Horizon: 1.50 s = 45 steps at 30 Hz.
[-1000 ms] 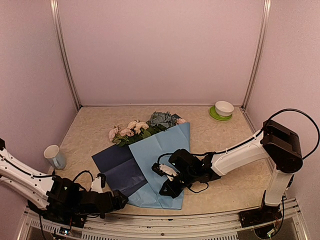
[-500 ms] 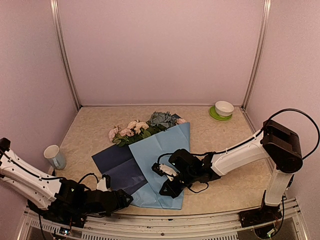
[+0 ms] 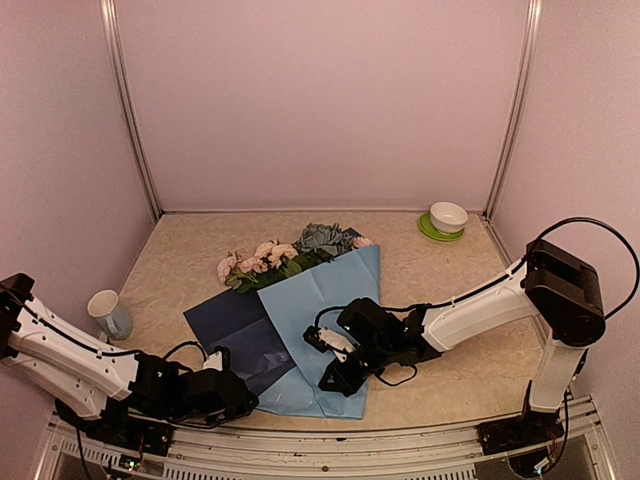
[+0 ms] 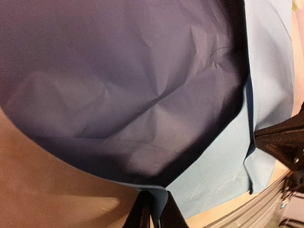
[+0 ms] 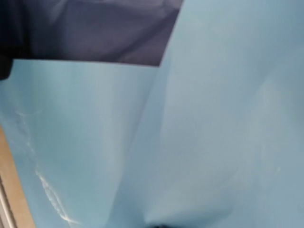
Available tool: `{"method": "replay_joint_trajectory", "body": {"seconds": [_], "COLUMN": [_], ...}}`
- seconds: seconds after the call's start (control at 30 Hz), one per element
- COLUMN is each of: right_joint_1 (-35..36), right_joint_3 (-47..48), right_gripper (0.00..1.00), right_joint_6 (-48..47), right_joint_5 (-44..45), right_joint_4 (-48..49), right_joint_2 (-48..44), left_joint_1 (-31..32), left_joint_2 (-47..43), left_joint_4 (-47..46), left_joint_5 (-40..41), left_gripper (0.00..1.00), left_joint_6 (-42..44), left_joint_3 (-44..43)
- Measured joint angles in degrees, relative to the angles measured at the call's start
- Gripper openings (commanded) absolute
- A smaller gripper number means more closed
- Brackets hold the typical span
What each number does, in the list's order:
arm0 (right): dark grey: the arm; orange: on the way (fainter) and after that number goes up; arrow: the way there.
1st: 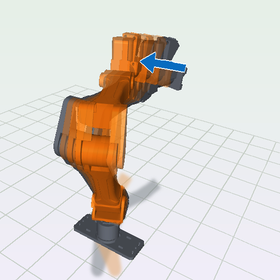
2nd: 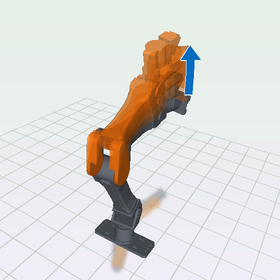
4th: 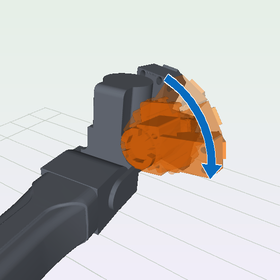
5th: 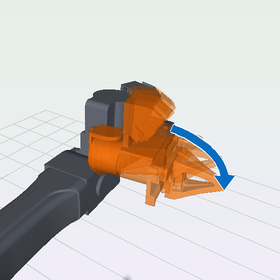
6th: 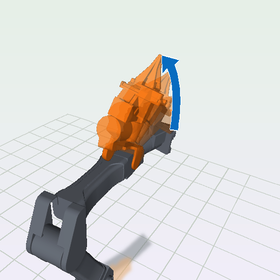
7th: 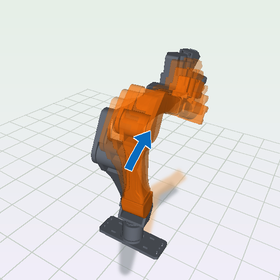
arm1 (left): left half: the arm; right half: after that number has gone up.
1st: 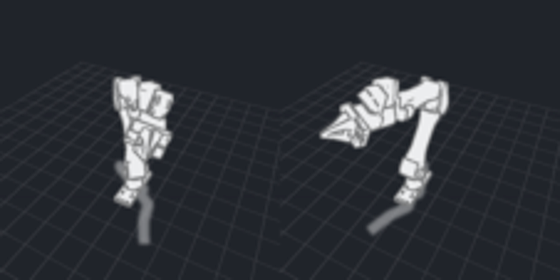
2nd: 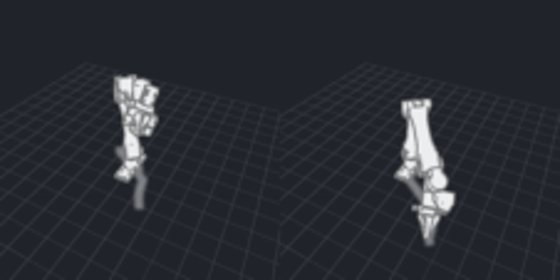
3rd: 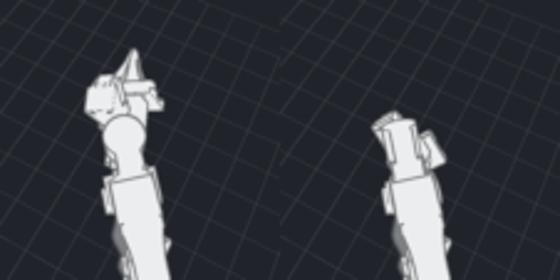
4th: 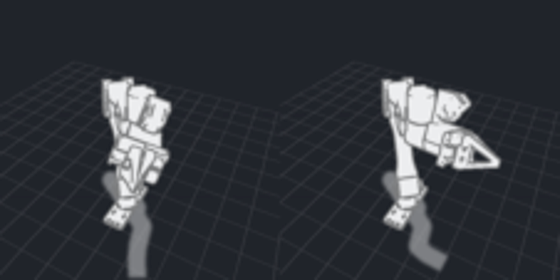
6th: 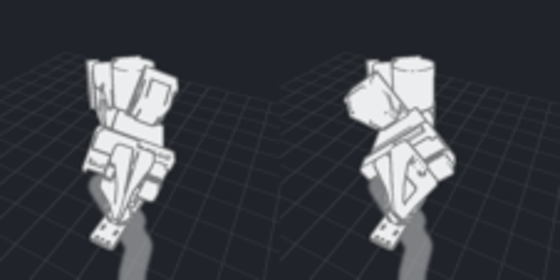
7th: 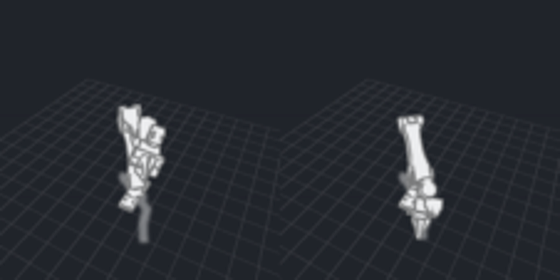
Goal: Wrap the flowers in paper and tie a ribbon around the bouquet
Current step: Pick up the two-thirds-folded wrapping paper from the center of the board, then fold the two-thirds-folded wrapping paper at the center of the board.
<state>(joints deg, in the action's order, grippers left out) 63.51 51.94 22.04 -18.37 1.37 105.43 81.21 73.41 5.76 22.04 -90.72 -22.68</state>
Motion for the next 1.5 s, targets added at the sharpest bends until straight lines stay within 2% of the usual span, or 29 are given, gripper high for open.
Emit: {"method": "replay_joint_trajectory", "body": {"seconds": [0.17,0.33,0.67,0.8,0.97,1.17,1.5], "right_joint_1": [0.00,-0.33,-2.05,-2.64,-3.61,-4.46,-6.45], "right_joint_3": [0.02,0.15,-0.37,-1.01,-2.32,-2.73,-5.68], "right_gripper": [0.03,0.01,0.01,0.01,0.01,0.01,0.03], "right_joint_6": [0.13,0.79,4.35,5.73,7.50,9.49,13.94], "right_joint_5": [-0.02,-0.11,-4.07,-5.73,-7.96,-10.08,-9.01], "right_joint_4": [0.02,-0.15,1.55,3.28,6.16,7.89,11.02], "right_joint_2": [0.00,0.11,0.70,1.01,1.27,1.73,-1.29], "left_joint_1": [0.02,1.77,6.73,7.65,7.82,6.88,2.95], "left_joint_2": [1.27,3.58,17.00,19.56,20.35,21.73,24.11], "left_joint_4": [1.51,7.48,27.04,29.77,27.67,18.16,10.08], "left_joint_5": [0.31,4.24,14.49,17.79,19.43,17.68,9.99], "left_gripper": [0.00,0.00,0.00,0.00,0.00,0.00,0.00], "left_joint_6": [1.20,2.36,8.68,13.60,23.06,34.77,42.80], "left_joint_3": [-1.38,-7.50,-33.03,-38.21,-39.65,-39.58,-37.35]}}
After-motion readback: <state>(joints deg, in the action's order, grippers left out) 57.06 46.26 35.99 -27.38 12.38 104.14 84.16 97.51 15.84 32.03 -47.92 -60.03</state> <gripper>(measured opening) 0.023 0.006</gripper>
